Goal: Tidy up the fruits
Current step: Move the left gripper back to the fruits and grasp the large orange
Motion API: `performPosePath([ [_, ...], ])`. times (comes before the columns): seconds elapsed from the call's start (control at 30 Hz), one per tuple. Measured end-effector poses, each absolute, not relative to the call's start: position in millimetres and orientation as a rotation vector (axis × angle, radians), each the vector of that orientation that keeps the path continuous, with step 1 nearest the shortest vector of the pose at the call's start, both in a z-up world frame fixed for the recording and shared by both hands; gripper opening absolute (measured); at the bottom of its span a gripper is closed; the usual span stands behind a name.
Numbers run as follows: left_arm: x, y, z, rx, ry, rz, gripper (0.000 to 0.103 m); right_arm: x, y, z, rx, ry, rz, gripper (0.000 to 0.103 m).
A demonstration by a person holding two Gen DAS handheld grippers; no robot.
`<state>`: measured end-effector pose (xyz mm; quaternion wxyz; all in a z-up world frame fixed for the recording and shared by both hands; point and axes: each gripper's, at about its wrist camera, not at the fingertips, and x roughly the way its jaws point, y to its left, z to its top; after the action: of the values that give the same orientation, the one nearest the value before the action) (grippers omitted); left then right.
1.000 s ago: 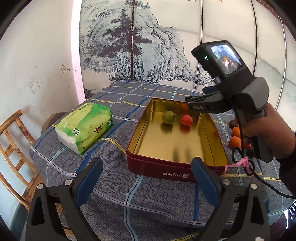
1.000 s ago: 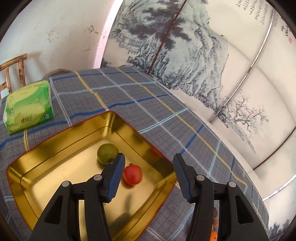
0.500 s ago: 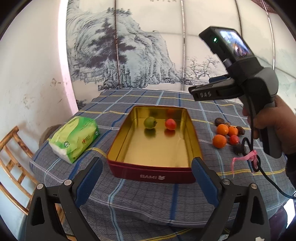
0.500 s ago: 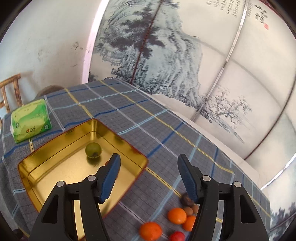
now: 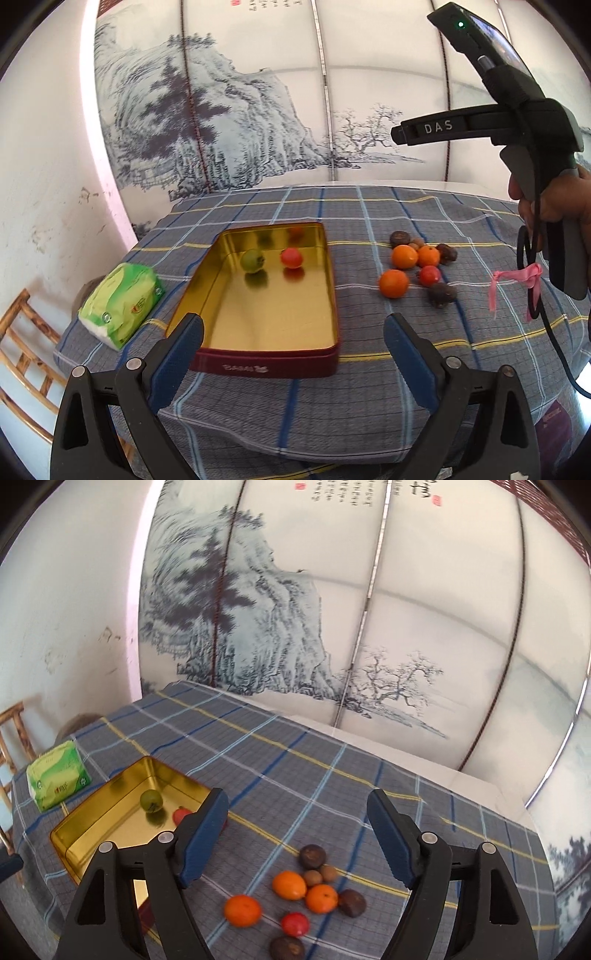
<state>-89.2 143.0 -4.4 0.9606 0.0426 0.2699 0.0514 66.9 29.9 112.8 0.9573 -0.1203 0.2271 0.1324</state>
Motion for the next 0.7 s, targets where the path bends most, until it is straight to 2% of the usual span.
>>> performPosePath([
  [0.4,-78,101,2,0.147,0.556,0.060,0.097,67,-42,114,-0.102,0.474,0.223,0.084],
  [0.7,-60,77,4,0.193,0.570,0.011,0.097,77,-95,85,-0.042,0.530,0.175,0.089],
])
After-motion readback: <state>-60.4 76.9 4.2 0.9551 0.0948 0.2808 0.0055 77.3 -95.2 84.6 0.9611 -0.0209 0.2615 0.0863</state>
